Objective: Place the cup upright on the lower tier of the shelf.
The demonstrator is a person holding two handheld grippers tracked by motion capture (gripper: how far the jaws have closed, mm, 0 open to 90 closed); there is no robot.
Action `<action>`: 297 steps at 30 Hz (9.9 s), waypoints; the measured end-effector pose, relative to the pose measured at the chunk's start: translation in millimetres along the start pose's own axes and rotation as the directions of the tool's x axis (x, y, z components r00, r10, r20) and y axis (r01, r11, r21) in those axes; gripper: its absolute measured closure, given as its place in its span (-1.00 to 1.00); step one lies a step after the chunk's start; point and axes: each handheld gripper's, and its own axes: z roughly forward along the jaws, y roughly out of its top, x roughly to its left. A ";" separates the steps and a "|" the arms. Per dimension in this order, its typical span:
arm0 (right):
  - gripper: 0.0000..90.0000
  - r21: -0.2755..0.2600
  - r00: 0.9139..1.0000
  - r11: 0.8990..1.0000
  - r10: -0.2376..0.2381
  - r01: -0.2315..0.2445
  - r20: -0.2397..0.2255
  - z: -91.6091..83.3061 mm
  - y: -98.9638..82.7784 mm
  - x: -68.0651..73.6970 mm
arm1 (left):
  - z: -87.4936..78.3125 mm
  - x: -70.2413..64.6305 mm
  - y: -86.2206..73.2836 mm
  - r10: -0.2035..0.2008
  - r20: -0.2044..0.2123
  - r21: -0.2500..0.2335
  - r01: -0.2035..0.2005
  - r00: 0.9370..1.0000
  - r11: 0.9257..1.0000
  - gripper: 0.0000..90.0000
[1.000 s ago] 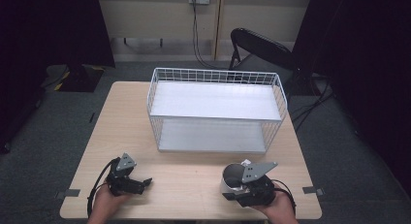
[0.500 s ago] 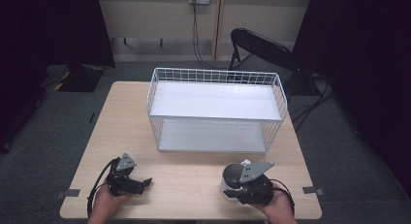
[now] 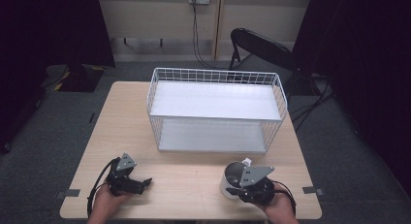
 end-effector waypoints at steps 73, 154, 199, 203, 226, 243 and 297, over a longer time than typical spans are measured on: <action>0.84 -0.090 0.960 0.996 0.004 0.022 0.280 -7.4 34.9 -62.7 | 0.0 0.0 0.0 0.000 0.000 0.000 0.000 1.000 1.000 -1.00; 0.84 -0.055 0.920 0.997 -0.019 0.045 0.391 20.7 19.8 -102.5 | -0.1 0.1 0.1 0.001 0.002 0.001 -0.001 1.000 1.000 -1.00; 0.80 -0.061 0.904 0.997 -0.018 0.049 0.427 29.9 13.2 -106.3 | 0.0 0.3 0.1 0.000 0.006 0.001 0.000 1.000 1.000 -1.00; 0.75 -0.072 0.890 0.996 -0.006 0.044 0.455 27.5 13.4 -107.8 | 0.0 0.3 0.1 -0.001 0.006 0.001 0.001 1.000 1.000 -1.00; 0.10 -0.134 0.860 0.991 0.061 0.008 0.506 15.6 16.9 -112.2 | 0.1 0.3 0.0 -0.002 0.008 0.002 0.002 1.000 1.000 -1.00; -0.49 -0.206 0.905 0.975 0.156 -0.078 0.396 6.2 18.2 -106.4 | 0.1 0.3 0.1 -0.002 0.008 0.001 0.002 1.000 1.000 -1.00; -0.70 -0.193 0.973 0.978 0.115 -0.076 0.199 12.0 5.1 -52.1 | 0.2 0.4 0.1 -0.002 0.008 0.001 0.002 1.000 1.000 -1.00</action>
